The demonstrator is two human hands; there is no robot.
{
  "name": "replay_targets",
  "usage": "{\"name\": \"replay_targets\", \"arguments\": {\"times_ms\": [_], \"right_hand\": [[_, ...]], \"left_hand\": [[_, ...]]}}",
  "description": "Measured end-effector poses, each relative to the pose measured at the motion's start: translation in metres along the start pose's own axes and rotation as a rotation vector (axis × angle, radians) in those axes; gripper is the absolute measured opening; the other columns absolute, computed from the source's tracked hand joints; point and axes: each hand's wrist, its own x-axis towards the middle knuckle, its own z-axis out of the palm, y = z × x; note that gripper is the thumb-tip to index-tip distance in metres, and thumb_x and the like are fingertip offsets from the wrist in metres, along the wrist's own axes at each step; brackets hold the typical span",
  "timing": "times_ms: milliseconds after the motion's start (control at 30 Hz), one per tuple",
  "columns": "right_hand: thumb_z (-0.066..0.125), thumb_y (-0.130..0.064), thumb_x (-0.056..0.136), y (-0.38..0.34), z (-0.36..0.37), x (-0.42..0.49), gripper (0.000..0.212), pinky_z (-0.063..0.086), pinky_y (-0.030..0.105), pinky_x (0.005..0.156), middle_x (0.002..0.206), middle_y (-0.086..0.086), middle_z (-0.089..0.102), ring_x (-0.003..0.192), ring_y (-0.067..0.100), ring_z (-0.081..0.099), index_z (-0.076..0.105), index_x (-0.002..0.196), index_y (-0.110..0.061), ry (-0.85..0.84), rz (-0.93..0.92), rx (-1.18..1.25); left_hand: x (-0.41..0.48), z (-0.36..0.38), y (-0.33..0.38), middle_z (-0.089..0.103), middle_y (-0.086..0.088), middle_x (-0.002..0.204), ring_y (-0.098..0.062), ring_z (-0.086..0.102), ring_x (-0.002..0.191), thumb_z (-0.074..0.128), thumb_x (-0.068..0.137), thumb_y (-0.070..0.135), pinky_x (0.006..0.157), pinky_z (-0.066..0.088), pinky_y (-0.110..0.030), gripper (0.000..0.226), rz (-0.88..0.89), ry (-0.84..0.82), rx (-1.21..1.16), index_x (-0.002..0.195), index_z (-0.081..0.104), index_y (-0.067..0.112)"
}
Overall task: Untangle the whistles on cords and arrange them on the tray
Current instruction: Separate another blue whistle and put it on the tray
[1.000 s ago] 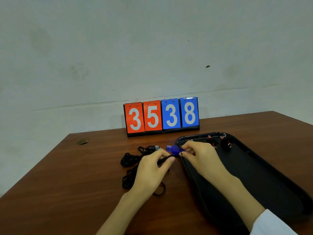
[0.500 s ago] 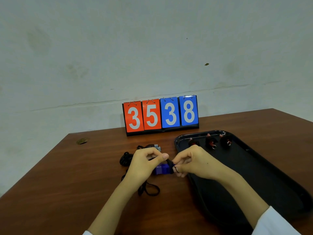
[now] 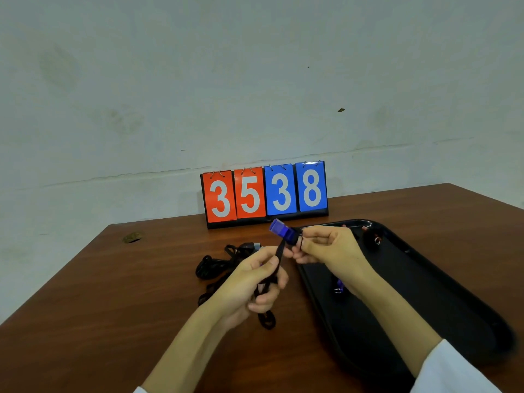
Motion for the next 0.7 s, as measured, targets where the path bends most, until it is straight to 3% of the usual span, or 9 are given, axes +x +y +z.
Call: {"name": "replay_targets", "arguments": {"times_ms": [100, 367, 500, 700], "right_hand": [[0.059, 0.002, 0.084, 0.003, 0.002, 0.002, 0.017, 0.056, 0.019, 0.061, 0.079, 0.006, 0.070, 0.066, 0.010, 0.069, 0.065, 0.094, -0.011, 0.131, -0.032, -0.033], [0.066, -0.011, 0.083, 0.015, -0.002, 0.005, 0.023, 0.055, 0.025, 0.075, 0.084, -0.004, 0.068, 0.077, 0.007, 0.066, 0.066, 0.106, -0.013, 0.392, -0.076, -0.408], [0.065, -0.014, 0.084, 0.017, 0.002, 0.002, 0.025, 0.047, 0.014, 0.075, 0.089, -0.007, 0.066, 0.078, 0.000, 0.058, 0.066, 0.109, -0.015, 0.347, -0.134, -0.647], [0.064, -0.018, 0.085, 0.015, 0.003, 0.000, 0.026, 0.047, 0.019, 0.084, 0.101, -0.002, 0.068, 0.085, 0.001, 0.056, 0.065, 0.111, -0.018, 0.166, -0.160, -0.871]], "left_hand": [[0.000, 0.001, 0.002, 0.053, -0.007, 0.063, -0.006, 0.025, 0.033, 0.041, 0.099, 0.023, 0.034, 0.016, -0.017, 0.027, -0.019, 0.053, 0.076, 0.121, 0.052, 0.013], [0.002, 0.007, -0.001, 0.056, -0.006, 0.068, -0.008, 0.031, 0.040, 0.044, 0.098, 0.026, 0.036, 0.020, -0.019, 0.025, 0.058, 0.140, 0.338, 0.084, 0.055, 0.009], [0.003, 0.007, 0.002, 0.054, -0.004, 0.062, -0.008, 0.031, 0.039, 0.051, 0.094, 0.027, 0.037, 0.021, -0.018, 0.026, 0.122, 0.180, 0.367, 0.080, 0.061, 0.008], [-0.001, 0.004, 0.005, 0.051, -0.005, 0.059, -0.008, 0.028, 0.039, 0.049, 0.094, 0.017, 0.037, 0.020, -0.018, 0.024, 0.248, 0.212, 0.336, 0.080, 0.064, 0.003]]}}
